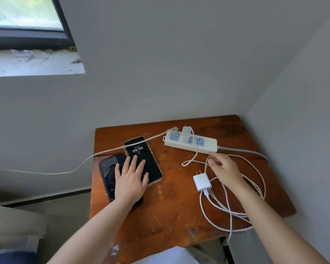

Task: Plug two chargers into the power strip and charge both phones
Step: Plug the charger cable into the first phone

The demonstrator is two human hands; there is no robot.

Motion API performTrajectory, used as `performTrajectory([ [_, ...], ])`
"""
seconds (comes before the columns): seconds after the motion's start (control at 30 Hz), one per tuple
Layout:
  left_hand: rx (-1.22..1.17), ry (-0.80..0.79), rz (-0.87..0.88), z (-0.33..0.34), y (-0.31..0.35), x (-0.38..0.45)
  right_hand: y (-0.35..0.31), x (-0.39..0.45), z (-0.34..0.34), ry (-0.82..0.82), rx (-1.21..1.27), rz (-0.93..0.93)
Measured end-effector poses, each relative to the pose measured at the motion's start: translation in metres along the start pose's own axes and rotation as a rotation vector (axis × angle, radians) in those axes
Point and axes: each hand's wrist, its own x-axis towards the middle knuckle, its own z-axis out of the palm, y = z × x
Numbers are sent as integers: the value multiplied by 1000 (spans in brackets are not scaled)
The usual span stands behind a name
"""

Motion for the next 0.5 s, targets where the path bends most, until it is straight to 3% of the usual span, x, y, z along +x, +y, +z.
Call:
performTrajectory([
  [0.37, 3, -16, 24, -4, 2, -1, 41, -71, 24, 188, -318, 143],
  [0.5, 5, -19, 25, -5, 3, -1, 41, -81, 30, 9, -459, 143],
])
